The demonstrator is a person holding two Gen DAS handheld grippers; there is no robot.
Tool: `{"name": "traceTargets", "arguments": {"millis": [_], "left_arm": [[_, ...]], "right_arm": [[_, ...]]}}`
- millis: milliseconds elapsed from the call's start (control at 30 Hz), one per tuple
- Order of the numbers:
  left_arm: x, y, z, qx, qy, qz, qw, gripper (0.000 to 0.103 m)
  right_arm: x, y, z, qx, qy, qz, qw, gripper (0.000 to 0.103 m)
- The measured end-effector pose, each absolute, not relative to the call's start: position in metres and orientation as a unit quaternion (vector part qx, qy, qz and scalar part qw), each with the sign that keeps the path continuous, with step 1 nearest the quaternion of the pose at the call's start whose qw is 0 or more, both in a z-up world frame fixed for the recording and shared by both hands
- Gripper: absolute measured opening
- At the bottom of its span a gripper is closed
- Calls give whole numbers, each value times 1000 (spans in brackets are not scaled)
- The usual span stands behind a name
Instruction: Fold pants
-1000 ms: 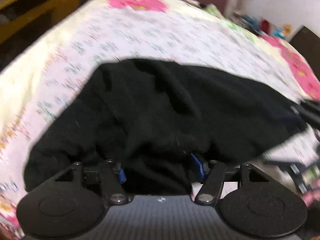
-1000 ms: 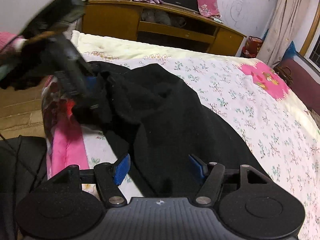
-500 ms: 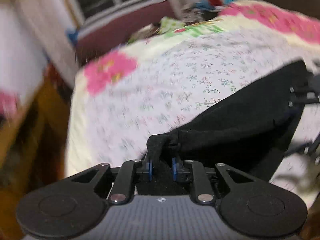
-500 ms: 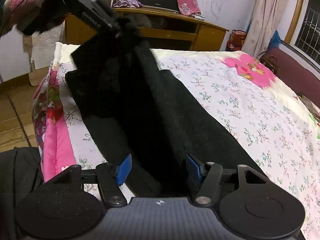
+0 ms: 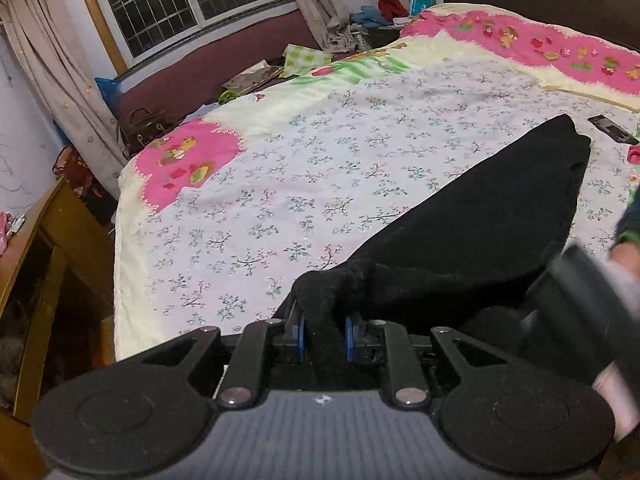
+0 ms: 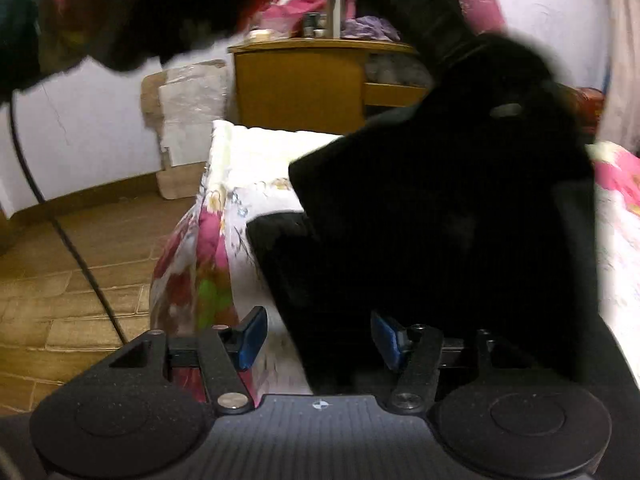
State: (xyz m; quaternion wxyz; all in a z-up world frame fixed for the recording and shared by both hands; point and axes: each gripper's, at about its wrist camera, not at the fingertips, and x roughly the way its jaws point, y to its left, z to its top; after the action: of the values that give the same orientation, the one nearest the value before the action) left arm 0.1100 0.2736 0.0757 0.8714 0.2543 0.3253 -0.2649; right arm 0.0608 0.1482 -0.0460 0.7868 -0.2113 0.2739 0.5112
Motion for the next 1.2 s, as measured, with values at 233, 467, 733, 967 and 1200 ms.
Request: {"name": "traceTargets", "arguments": {"millis": [233,467,733,967,1200], "left_arm": [[113,288,88,243,310,-261,881,29],[109,315,41,163,373,-247,879,29],[41,335,6,66,425,-227,874,34],[24,336,-1,-5,427,-233,874,36],[-5,376,4,-28,423,-206,882,36]], "right_arm": [[78,187,-35,-225,103,497,832,50],[38,139,-55,-265,184,522,790,55],[13,74,-51,-270,256,503,780,63],[-14,93,-39,-377,133,470,787,63],[-15,138,-42,-500,21,510,699,63]]}}
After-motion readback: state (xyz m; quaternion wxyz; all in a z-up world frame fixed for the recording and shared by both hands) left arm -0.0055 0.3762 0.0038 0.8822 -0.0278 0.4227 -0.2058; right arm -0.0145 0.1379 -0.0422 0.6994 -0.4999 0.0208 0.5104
